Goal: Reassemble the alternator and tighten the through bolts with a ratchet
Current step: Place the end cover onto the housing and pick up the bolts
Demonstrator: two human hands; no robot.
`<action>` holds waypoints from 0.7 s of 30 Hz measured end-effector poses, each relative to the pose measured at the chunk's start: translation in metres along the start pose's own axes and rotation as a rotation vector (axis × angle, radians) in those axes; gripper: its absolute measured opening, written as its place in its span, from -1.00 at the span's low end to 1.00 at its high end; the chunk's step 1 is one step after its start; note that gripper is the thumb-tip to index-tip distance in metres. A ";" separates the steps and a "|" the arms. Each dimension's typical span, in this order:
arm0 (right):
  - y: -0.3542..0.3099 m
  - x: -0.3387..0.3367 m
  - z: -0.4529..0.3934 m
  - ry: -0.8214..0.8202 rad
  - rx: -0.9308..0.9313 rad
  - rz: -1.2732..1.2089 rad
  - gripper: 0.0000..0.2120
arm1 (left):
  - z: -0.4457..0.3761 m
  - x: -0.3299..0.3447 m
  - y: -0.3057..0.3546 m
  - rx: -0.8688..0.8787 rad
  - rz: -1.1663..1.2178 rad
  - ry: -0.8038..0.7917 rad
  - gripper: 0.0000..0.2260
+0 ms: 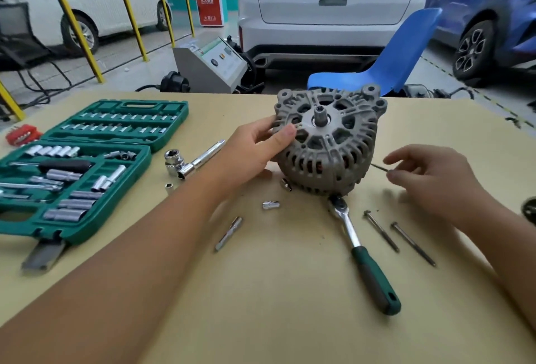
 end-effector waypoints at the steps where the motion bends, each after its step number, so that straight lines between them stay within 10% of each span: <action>1: 0.001 -0.001 0.000 -0.009 0.014 0.004 -0.75 | 0.002 -0.003 -0.001 -0.007 -0.008 -0.027 -0.68; 12: -0.001 -0.001 -0.001 -0.171 -0.027 0.264 -0.75 | 0.018 -0.036 0.005 -0.236 -0.698 -0.066 -0.65; 17: -0.001 -0.003 -0.004 -0.226 -0.027 0.287 -0.82 | 0.048 -0.053 0.023 -0.770 -0.956 -0.528 -0.46; 21: 0.001 0.000 -0.005 -0.241 -0.024 0.268 -0.82 | 0.047 -0.031 0.020 -0.700 -0.958 -0.594 -0.67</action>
Point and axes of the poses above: each hand's wrist, its own z-axis away from the middle knuckle, its own x-axis out of the palm, y = z × x, the point moved 3 cm from there along -z, towards the middle knuckle, and after that the axes turned 7 degrees about -y, right-handed, at the moved point
